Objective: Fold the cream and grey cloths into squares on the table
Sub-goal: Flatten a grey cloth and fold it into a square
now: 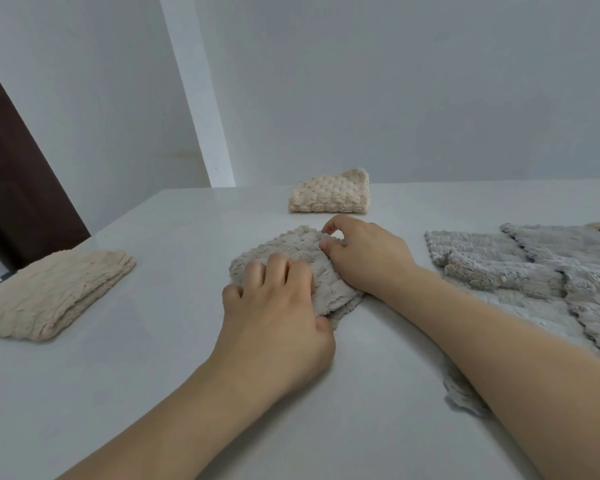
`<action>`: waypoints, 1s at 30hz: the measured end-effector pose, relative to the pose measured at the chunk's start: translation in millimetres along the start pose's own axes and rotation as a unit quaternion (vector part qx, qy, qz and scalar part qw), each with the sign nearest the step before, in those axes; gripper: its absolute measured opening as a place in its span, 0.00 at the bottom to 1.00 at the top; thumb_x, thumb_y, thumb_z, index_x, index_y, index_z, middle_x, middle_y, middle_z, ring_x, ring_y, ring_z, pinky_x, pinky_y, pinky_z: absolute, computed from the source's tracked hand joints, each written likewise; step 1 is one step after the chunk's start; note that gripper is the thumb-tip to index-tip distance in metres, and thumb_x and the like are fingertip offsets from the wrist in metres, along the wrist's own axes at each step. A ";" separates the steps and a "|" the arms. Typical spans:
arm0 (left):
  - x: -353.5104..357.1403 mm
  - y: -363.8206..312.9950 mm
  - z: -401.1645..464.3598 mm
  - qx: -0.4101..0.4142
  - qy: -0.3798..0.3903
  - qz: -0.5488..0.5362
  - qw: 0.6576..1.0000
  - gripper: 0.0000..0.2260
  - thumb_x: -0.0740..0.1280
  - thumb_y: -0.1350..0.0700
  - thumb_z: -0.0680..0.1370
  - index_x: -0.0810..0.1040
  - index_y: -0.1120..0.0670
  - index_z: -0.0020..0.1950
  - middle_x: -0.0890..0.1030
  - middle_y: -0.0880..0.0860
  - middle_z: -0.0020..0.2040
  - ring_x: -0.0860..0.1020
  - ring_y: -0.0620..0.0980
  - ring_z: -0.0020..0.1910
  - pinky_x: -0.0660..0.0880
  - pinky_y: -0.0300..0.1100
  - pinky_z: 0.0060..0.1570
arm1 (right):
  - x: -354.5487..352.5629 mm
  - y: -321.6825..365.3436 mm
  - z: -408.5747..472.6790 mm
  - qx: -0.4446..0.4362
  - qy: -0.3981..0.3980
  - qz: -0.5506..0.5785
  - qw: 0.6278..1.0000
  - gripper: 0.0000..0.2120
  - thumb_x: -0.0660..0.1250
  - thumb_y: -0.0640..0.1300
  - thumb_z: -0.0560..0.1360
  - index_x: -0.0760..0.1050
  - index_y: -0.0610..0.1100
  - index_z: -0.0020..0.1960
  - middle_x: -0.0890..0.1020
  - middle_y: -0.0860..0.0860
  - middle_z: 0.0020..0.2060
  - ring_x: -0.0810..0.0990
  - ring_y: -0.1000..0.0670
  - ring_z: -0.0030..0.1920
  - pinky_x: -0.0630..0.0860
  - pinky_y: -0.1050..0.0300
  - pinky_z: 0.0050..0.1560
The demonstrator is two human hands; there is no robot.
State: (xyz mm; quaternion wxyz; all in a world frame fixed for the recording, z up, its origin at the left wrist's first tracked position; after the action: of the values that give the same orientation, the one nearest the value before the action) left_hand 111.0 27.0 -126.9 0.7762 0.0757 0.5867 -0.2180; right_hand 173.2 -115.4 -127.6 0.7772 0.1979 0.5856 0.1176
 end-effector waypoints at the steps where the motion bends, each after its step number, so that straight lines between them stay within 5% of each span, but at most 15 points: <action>1: 3.9 1.8 1.3 -0.008 0.017 -0.011 1.000 0.09 0.55 0.49 0.74 0.61 0.45 0.53 0.61 0.45 0.56 0.58 0.49 0.57 0.62 0.48 0.57 | 0.1 0.1 0.5 0.002 0.000 -0.002 1.000 0.14 0.57 0.56 0.79 0.71 0.57 0.62 0.80 0.52 0.58 0.77 0.47 0.59 0.69 0.52 0.53; 6: 16.2 5.2 3.7 -0.029 0.121 -0.028 0.992 0.07 0.55 0.48 0.76 0.59 0.44 0.53 0.59 0.45 0.56 0.56 0.47 0.57 0.57 0.48 0.62 | 0.5 -0.7 -1.1 0.003 0.005 -0.005 1.000 0.14 0.57 0.58 0.79 0.71 0.58 0.62 0.80 0.53 0.57 0.77 0.48 0.58 0.67 0.54 0.50; 14: 18.1 7.1 6.5 -0.031 0.199 -0.035 0.979 0.07 0.56 0.49 0.76 0.60 0.44 0.51 0.59 0.45 0.54 0.56 0.47 0.56 0.55 0.46 0.55 | -1.1 1.8 -4.3 -0.002 -0.003 -0.003 1.000 0.14 0.57 0.57 0.79 0.72 0.58 0.63 0.80 0.53 0.59 0.76 0.49 0.60 0.67 0.54 0.52; 19: 18.1 9.5 1.1 -0.036 0.266 -0.092 0.959 0.18 0.55 0.41 0.62 0.64 0.41 0.51 0.61 0.40 0.53 0.58 0.44 0.58 0.56 0.44 0.56 | -1.6 1.3 -4.0 -0.006 -0.006 -0.006 1.000 0.14 0.56 0.58 0.79 0.73 0.58 0.61 0.80 0.53 0.58 0.76 0.48 0.59 0.66 0.54 0.50; 21: 13.0 13.1 4.9 -0.073 0.251 -0.139 0.955 0.12 0.55 0.37 0.69 0.68 0.41 0.47 0.64 0.40 0.52 0.60 0.46 0.60 0.58 0.47 0.61 | -1.6 1.1 -3.8 -0.007 -0.007 -0.003 1.000 0.13 0.56 0.58 0.79 0.73 0.58 0.60 0.80 0.54 0.57 0.76 0.48 0.59 0.66 0.54 0.49; 24: 10.8 20.8 18.6 -0.072 0.201 -0.133 0.968 0.12 0.51 0.45 0.82 0.73 0.43 0.46 0.68 0.46 0.53 0.63 0.51 0.61 0.57 0.52 0.67 | -0.8 0.6 -2.7 -0.008 -0.006 -0.001 1.000 0.13 0.57 0.59 0.79 0.74 0.58 0.60 0.80 0.54 0.57 0.76 0.49 0.59 0.66 0.53 0.50; 30: 19.4 21.4 15.5 -0.015 0.210 -0.070 0.975 0.09 0.59 0.38 0.79 0.69 0.43 0.50 0.63 0.41 0.58 0.58 0.44 0.59 0.55 0.45 0.59 | -2.3 -0.3 -3.0 -0.006 -0.013 0.006 1.000 0.14 0.58 0.59 0.78 0.75 0.57 0.59 0.80 0.54 0.57 0.76 0.49 0.59 0.67 0.54 0.51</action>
State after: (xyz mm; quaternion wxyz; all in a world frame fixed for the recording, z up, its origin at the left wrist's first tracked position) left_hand 137.9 35.5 -143.6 0.6196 0.0671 0.7436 -0.2422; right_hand 169.7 -116.2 -126.4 0.7850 0.1987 0.5736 0.1234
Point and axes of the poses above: each hand's wrist, its own z-axis towards the middle knuckle, its own x-axis out of the palm, y = z × x, the point moved 8 cm from there along z, towards the middle knuckle
